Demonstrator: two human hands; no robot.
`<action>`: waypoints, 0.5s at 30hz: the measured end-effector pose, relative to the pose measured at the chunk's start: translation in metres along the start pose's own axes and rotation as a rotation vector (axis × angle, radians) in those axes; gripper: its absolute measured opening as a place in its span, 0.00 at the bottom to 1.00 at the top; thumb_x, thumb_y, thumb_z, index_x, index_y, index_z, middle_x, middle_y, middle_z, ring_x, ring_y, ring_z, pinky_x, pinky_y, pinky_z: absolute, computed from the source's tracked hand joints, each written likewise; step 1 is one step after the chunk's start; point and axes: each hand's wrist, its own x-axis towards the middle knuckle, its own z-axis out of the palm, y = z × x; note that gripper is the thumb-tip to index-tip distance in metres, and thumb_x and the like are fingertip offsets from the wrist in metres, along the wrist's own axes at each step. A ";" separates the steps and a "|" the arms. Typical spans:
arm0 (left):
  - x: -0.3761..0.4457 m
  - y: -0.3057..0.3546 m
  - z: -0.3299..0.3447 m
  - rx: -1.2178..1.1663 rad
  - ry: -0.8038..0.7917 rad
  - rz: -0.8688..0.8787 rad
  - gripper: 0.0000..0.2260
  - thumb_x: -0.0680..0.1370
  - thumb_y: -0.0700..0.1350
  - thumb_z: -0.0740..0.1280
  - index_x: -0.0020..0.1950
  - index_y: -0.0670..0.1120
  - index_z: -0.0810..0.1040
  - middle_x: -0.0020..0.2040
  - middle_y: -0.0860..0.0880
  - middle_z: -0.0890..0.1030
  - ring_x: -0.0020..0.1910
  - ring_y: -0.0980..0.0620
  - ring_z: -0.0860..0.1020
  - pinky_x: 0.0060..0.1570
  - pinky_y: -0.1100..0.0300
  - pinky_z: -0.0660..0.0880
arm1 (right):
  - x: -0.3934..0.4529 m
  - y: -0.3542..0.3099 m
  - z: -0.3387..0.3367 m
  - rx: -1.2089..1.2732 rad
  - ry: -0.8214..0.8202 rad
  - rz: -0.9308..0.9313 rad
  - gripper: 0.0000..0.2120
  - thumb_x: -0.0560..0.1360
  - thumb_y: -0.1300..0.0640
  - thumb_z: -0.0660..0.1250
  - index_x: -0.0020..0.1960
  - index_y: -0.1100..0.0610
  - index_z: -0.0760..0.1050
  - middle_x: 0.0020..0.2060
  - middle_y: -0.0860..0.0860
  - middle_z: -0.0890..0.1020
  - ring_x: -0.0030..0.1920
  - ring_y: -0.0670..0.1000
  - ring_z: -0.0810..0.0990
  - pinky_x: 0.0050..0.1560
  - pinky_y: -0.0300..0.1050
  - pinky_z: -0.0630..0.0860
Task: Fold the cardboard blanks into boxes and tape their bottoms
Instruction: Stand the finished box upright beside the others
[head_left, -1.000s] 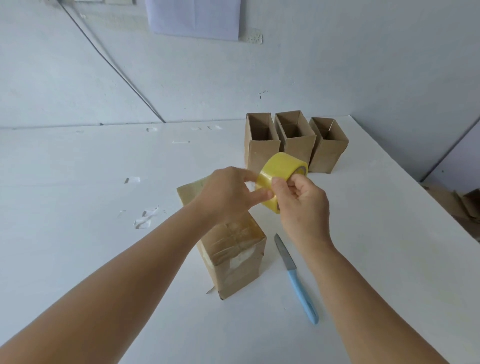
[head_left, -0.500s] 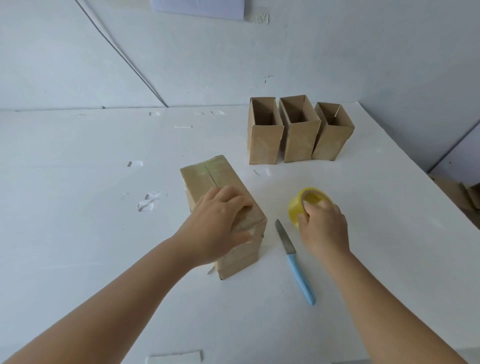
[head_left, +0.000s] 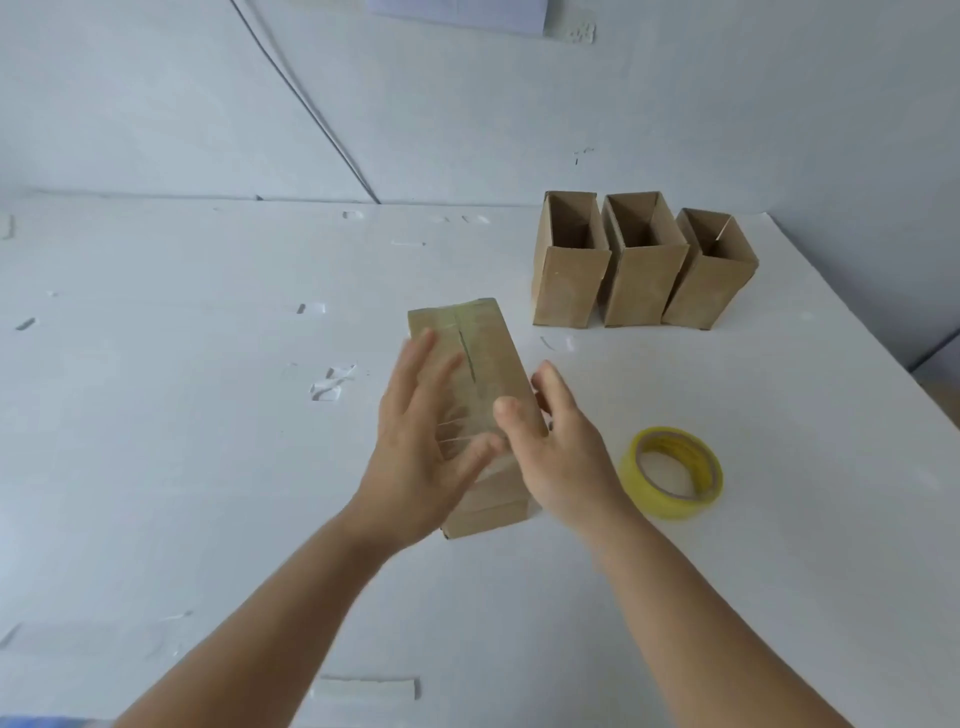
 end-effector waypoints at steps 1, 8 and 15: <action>-0.005 0.002 0.005 -0.074 0.066 -0.125 0.33 0.76 0.61 0.61 0.76 0.48 0.56 0.78 0.51 0.52 0.77 0.59 0.47 0.75 0.60 0.53 | 0.000 -0.003 0.006 -0.013 -0.013 0.011 0.37 0.72 0.35 0.60 0.75 0.50 0.56 0.67 0.46 0.71 0.67 0.47 0.69 0.63 0.43 0.65; -0.018 0.011 0.024 -0.471 0.019 -0.347 0.23 0.83 0.38 0.53 0.65 0.64 0.52 0.60 0.73 0.65 0.60 0.79 0.66 0.58 0.78 0.66 | 0.000 0.003 0.019 0.046 0.134 0.055 0.23 0.81 0.49 0.54 0.75 0.48 0.59 0.62 0.48 0.77 0.53 0.41 0.72 0.51 0.31 0.63; -0.018 -0.007 0.012 -0.636 -0.139 -0.499 0.21 0.81 0.55 0.58 0.73 0.58 0.60 0.69 0.60 0.71 0.65 0.67 0.71 0.57 0.72 0.70 | 0.009 0.006 0.008 0.454 -0.027 0.205 0.16 0.81 0.55 0.54 0.62 0.45 0.75 0.57 0.41 0.81 0.59 0.43 0.77 0.61 0.44 0.73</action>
